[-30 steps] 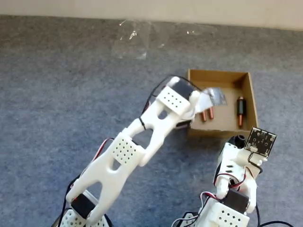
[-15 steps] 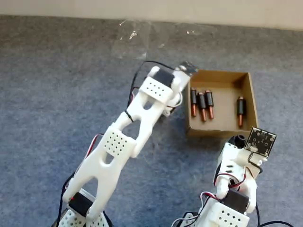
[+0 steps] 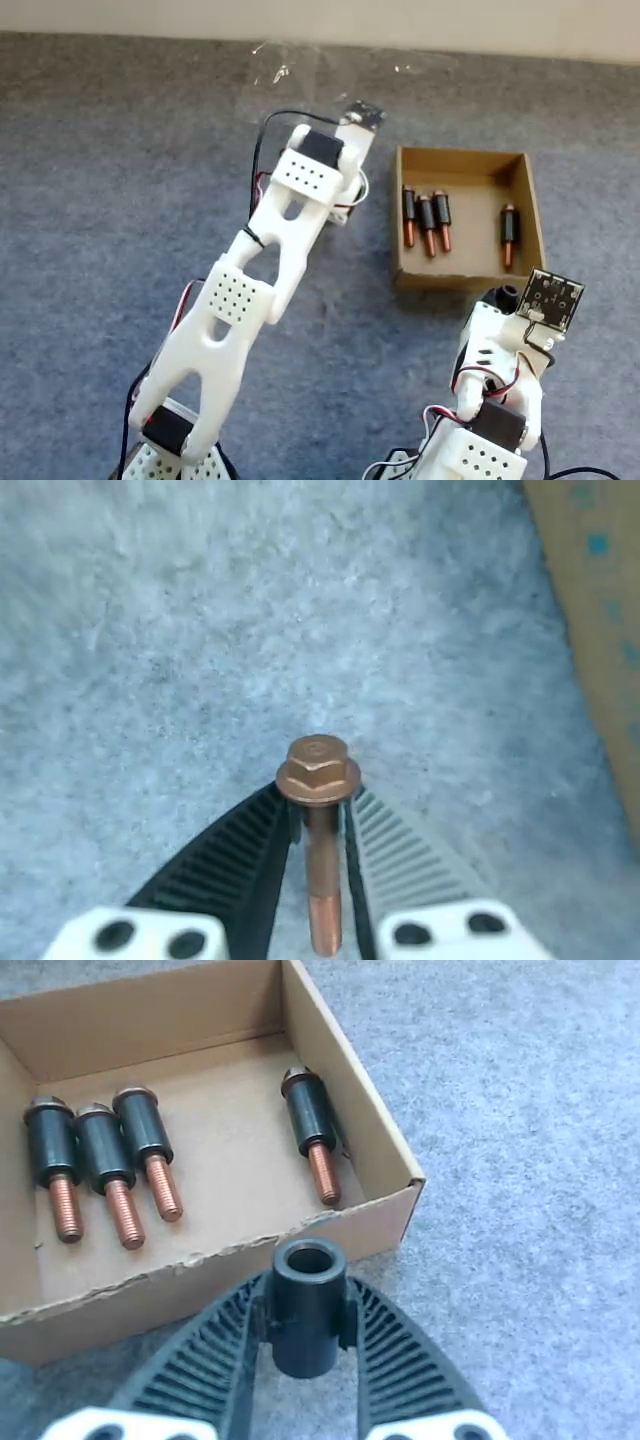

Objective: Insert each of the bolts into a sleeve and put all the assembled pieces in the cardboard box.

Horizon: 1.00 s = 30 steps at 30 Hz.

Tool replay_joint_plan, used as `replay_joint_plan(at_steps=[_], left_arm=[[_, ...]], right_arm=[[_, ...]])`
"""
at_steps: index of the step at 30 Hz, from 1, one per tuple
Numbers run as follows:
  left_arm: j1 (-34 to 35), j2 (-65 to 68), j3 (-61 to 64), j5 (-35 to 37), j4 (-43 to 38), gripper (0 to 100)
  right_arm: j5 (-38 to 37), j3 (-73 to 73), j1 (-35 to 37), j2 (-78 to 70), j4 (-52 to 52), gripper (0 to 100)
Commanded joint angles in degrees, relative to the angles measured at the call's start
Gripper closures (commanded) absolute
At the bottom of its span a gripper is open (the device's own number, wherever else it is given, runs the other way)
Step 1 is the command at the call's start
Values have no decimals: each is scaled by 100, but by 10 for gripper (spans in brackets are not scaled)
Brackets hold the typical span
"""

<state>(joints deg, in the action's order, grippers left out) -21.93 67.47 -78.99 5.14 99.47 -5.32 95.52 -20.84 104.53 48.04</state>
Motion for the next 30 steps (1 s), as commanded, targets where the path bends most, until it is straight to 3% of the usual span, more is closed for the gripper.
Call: replay_joint_plan(at_steps=[1,6,14,22,30], left_arm=[[-48,-620,-295,-114,123,981],[-57,-919,-268,-1143,132,995],[-66,-1956,295,-1398,141,995],[75,-3767,2044,-2541,141,995],[171,-5833,4075,-3358,123,995]], right_arm=[[0,101,-13,57,-242,995],[0,110,92,57,-242,995],[0,84,233,57,-242,995],[-9,48,681,57,-233,995],[-404,-374,1771,57,-207,995]])
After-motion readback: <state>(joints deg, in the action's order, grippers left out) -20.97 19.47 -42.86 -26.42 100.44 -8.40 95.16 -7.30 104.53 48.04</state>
